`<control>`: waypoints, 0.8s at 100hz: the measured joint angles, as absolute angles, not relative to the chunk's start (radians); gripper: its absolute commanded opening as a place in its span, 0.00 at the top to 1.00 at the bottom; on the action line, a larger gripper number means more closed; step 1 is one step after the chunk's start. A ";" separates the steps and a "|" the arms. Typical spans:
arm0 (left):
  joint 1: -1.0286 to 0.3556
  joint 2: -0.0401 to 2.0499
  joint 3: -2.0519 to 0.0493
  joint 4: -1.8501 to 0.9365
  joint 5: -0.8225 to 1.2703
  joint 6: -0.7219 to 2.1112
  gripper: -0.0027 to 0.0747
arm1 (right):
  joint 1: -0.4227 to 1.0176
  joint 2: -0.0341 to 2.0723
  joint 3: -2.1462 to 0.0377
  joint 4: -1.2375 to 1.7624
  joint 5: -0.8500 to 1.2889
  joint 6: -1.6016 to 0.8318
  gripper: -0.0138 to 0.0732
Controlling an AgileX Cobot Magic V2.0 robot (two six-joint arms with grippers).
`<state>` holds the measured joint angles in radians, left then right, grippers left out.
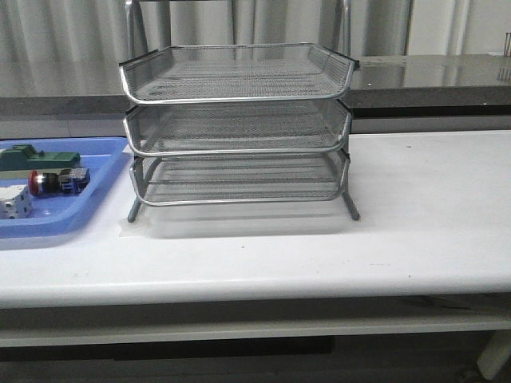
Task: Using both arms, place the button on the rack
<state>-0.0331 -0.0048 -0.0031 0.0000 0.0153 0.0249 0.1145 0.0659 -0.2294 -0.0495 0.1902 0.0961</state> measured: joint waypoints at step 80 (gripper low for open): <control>-0.033 -0.005 -0.003 0.000 0.015 0.025 0.99 | 0.115 0.915 -0.777 0.282 0.527 0.102 0.92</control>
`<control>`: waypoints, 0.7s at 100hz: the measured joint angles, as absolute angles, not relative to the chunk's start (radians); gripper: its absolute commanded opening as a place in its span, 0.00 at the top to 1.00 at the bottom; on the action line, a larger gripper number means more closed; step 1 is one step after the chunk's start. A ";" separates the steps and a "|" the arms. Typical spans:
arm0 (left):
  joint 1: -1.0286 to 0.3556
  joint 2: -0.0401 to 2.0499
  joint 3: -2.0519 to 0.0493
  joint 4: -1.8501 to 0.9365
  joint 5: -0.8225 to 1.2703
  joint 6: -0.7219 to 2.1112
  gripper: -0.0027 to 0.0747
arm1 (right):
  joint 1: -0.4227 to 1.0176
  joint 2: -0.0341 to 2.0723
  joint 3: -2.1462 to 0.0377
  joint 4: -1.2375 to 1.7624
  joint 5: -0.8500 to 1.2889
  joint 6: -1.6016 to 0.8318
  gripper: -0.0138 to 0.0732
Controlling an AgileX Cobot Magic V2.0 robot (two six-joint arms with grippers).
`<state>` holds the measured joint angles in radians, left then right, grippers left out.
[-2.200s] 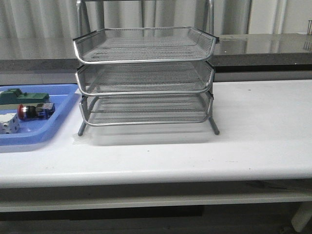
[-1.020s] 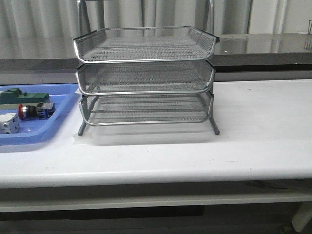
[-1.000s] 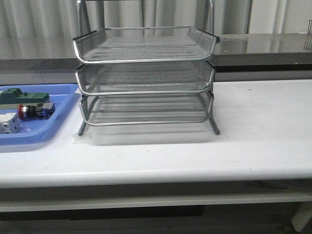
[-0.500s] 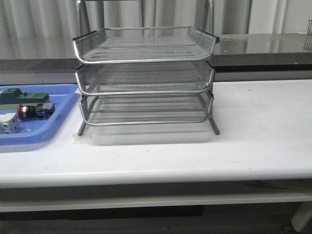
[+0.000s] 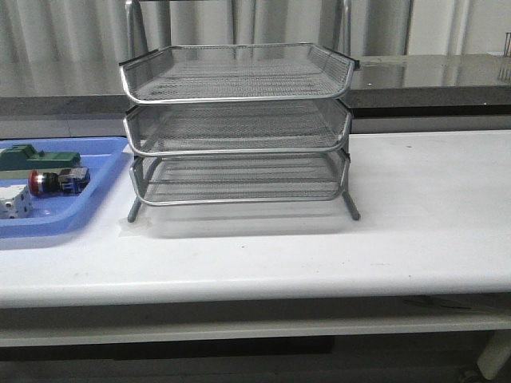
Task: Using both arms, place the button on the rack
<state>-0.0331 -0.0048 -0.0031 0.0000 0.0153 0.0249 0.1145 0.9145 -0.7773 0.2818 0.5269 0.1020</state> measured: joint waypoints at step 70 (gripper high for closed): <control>-0.033 -0.005 -0.003 0.000 0.015 0.025 0.99 | 0.115 1.274 -0.798 0.552 0.521 0.091 0.85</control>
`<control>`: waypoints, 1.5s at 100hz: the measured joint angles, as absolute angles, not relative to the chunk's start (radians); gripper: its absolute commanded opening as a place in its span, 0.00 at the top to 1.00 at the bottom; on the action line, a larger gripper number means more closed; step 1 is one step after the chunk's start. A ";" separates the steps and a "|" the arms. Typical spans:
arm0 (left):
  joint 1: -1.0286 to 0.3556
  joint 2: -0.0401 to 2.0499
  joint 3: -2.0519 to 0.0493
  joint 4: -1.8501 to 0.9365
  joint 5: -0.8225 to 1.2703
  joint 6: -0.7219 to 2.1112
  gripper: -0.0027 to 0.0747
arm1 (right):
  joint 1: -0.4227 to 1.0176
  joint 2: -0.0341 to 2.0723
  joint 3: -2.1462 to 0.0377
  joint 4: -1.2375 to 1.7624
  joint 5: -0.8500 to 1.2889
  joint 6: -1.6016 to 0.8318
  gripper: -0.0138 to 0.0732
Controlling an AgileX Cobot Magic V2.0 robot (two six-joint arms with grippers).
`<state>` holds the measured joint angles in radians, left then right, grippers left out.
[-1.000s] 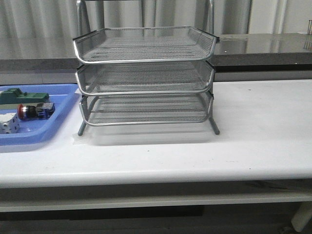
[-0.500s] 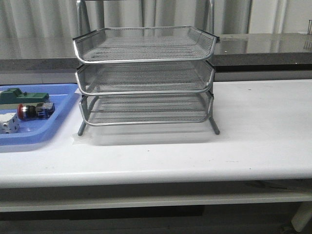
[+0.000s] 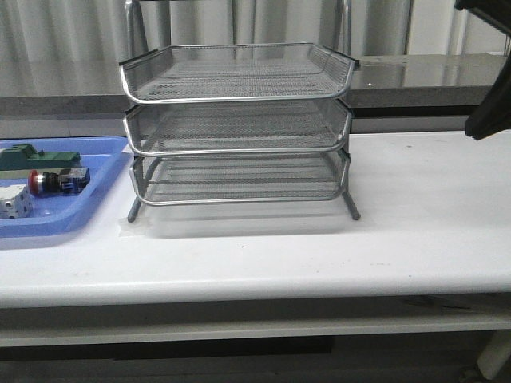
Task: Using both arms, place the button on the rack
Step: 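Move the right gripper to the front edge of the middle wire tray, then close the right gripper on the middle tray's front rim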
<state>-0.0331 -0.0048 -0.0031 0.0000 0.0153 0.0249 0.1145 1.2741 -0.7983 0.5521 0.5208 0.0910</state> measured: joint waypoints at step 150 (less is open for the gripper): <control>-0.033 -0.005 -0.003 0.000 0.015 0.025 0.99 | 0.222 1.738 -0.914 1.784 0.403 -0.892 0.39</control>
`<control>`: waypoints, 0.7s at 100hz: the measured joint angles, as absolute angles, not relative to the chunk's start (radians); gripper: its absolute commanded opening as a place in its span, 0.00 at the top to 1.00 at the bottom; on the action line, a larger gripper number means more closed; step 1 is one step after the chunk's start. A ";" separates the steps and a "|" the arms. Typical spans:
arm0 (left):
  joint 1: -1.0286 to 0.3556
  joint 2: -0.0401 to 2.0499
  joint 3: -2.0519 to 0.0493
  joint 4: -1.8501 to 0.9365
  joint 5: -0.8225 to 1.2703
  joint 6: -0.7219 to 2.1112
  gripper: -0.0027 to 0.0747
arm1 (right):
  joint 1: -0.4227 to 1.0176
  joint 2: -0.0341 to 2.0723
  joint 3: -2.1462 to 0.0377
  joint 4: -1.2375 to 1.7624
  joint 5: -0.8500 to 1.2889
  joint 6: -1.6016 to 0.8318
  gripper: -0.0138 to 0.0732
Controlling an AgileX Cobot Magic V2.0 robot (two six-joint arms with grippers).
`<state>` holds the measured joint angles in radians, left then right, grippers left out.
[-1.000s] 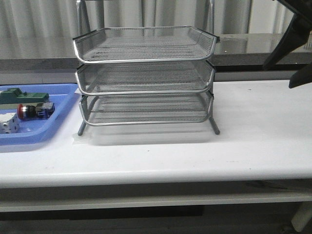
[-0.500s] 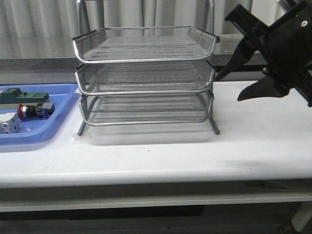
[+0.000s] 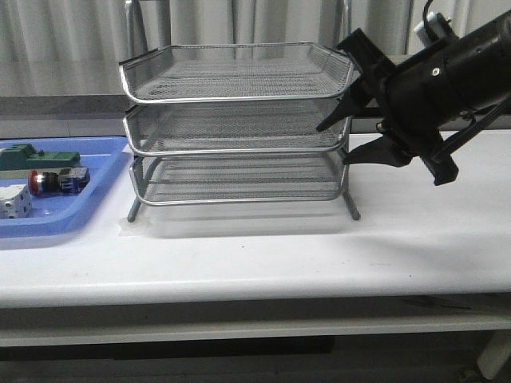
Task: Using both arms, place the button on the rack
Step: 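Close the right gripper on the middle tray's front rim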
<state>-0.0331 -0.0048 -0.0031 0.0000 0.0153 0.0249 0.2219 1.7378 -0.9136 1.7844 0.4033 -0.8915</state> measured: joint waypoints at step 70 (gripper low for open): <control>-0.033 -0.005 -0.003 0.000 0.015 0.025 0.99 | 0.224 1.904 -1.065 1.801 0.493 -0.975 0.39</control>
<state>-0.0331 -0.0048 -0.0031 0.0000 0.0153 0.0249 0.2241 1.9037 -1.0648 1.8007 0.4934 -0.9750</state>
